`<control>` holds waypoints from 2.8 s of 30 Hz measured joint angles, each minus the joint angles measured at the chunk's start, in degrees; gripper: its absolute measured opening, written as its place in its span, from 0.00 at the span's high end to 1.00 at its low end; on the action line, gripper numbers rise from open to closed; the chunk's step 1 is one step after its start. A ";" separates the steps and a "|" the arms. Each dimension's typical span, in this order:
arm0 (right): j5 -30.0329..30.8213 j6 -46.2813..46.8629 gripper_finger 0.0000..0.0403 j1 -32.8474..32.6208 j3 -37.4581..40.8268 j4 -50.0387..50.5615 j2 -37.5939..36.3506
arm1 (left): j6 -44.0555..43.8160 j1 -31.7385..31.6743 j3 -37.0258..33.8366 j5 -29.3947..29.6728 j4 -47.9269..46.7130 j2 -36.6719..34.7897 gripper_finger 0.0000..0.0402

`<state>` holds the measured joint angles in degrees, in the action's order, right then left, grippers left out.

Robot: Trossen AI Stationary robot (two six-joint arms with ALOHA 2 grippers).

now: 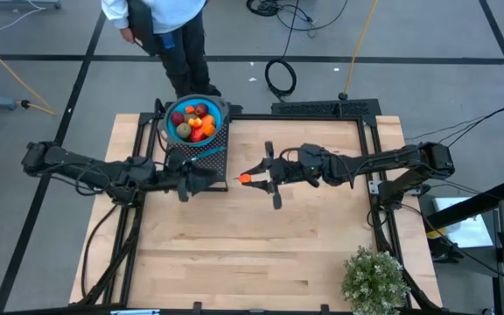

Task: Pick & Place Fruit
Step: Put the yellow pear into the blue strainer bowl on the shelf

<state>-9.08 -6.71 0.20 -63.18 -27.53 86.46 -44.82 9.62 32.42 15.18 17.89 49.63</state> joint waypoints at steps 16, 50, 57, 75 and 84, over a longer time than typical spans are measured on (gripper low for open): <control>6.18 -2.91 0.76 -0.52 -10.65 17.32 1.70 | -0.68 -2.34 -0.04 -0.25 6.64 2.80 0.33; 9.22 -3.01 0.76 -1.08 -13.18 18.99 4.15 | 0.99 -8.10 4.92 -12.77 18.94 16.96 0.33; 9.23 -3.01 0.76 -1.06 -13.18 19.15 4.15 | 0.87 -8.10 4.96 -12.74 17.91 16.91 0.36; 9.11 -3.38 0.74 -1.06 -13.18 19.24 4.13 | 0.46 -8.80 4.96 -13.36 17.16 16.92 0.73; 8.85 -3.21 0.61 -1.08 -13.22 23.03 4.04 | -0.35 -9.28 4.96 -15.19 14.74 16.24 0.74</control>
<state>-0.23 -9.91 -0.89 -76.40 -4.51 90.50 -45.17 0.34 37.39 -0.01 32.63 65.87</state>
